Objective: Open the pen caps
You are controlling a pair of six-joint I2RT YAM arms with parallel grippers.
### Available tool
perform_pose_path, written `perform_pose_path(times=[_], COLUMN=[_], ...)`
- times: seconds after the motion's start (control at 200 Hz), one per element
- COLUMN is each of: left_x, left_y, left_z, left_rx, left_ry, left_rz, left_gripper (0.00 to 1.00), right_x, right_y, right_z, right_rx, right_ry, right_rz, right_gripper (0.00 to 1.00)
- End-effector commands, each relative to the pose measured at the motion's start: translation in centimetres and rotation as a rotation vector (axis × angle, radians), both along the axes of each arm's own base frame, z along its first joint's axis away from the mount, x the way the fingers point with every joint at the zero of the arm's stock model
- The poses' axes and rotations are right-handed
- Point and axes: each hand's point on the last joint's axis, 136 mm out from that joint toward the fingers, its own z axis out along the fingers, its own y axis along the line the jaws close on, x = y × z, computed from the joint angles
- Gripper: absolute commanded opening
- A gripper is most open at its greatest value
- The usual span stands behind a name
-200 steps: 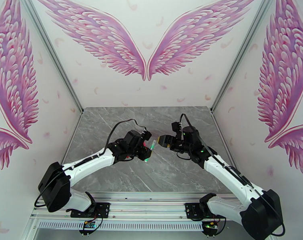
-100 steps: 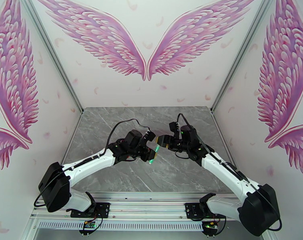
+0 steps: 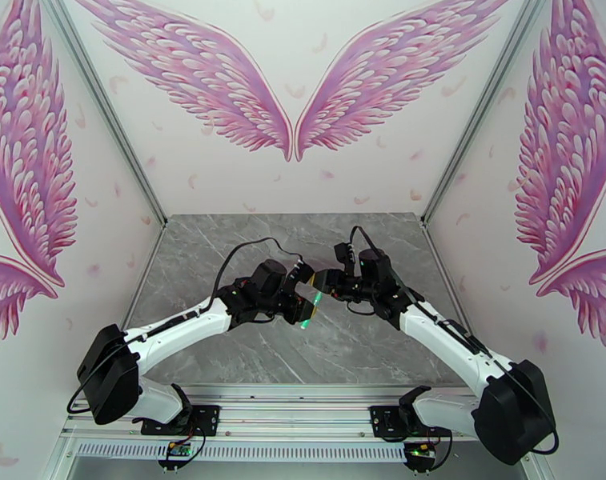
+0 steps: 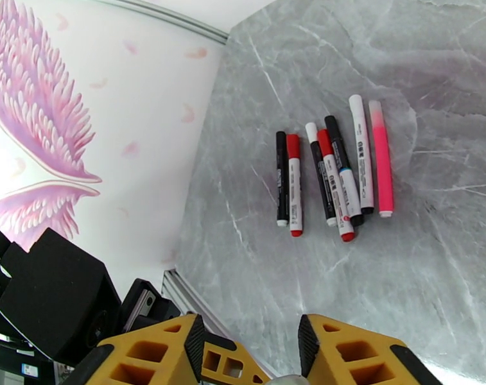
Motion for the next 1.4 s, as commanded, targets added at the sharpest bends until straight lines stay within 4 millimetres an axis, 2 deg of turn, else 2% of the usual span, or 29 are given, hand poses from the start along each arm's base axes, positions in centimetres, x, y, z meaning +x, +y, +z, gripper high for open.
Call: perform_pose_path(times=[0.0, 0.295, 0.405, 0.89, 1.394], left_x=[0.3, 0.3, 0.4, 0.4, 0.2], left_y=[-0.8, -0.7, -0.7, -0.7, -0.4], left_z=[2.2, 2.3, 2.3, 2.2, 1.8], left_rx=[-0.049, -0.047, -0.045, -0.044, -0.038], left_ry=[-0.035, -0.034, -0.034, -0.024, -0.018], left_rz=[-0.007, -0.002, 0.000, 0.003, 0.006], left_gripper=[0.19, 0.18, 0.19, 0.18, 0.21], right_x=[0.0, 0.0, 0.0, -0.1, 0.0], right_y=[0.2, 0.4, 0.4, 0.5, 0.5], right_z=[-0.3, -1.2, -1.4, -2.2, -1.8], right_rx=[0.012, 0.001, -0.003, -0.050, -0.060], right_ry=[0.010, 0.032, 0.035, 0.039, 0.024], right_rz=[0.013, 0.023, 0.024, 0.027, 0.019], right_gripper=[0.43, 0.39, 0.33, 0.28, 0.16])
